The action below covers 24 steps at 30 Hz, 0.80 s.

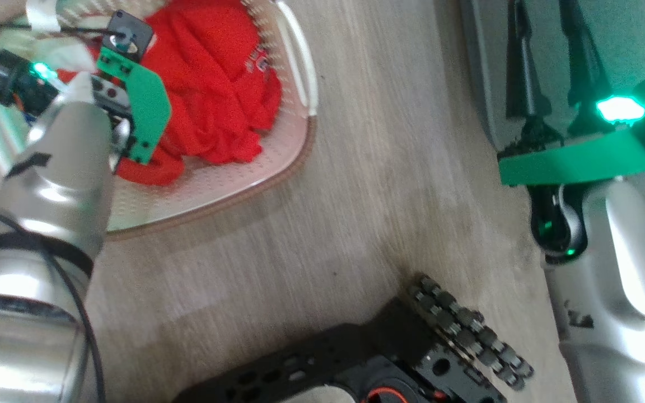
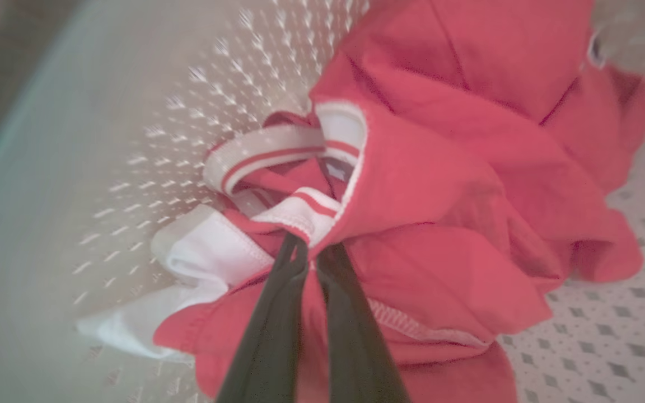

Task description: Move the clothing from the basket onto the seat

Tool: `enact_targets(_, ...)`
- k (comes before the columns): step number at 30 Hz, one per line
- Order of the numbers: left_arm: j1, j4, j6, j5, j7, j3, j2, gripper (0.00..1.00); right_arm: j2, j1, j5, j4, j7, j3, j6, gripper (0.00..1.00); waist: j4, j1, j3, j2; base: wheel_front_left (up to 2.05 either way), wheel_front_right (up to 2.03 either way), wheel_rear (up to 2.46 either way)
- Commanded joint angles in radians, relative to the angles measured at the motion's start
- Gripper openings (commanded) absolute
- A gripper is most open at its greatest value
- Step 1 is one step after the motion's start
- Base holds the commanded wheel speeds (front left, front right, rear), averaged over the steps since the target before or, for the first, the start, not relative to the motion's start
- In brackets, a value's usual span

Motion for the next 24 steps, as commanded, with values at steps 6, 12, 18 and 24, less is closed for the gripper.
enact_targets(6,0.135,-0.063,0.01,-0.108,-0.211,0.082,-0.03,0.0,0.002,0.124,-0.084,0.018,-0.006,-0.041,0.0,1.0,0.162,0.0,-0.217,0.0,0.0,0.0,0.0)
enact_targets(12,0.255,-0.109,0.001,-0.207,-0.35,0.146,-0.054,0.0,0.002,0.203,-0.147,0.044,-0.006,-0.082,0.0,1.0,0.256,0.0,-0.371,0.0,0.0,0.0,0.0)
enact_targets(18,0.365,-0.207,-0.01,-0.276,-0.382,0.184,-0.071,0.0,0.002,0.266,-0.191,0.067,-0.006,-0.119,0.0,1.0,0.318,0.0,-0.49,0.0,0.0,0.0,0.0)
enact_targets(24,0.548,-0.466,0.002,-0.339,-0.384,0.231,-0.082,0.0,-0.008,0.338,-0.221,0.085,-0.006,-0.144,0.0,1.0,0.369,0.0,-0.626,0.0,0.0,0.0,0.0)
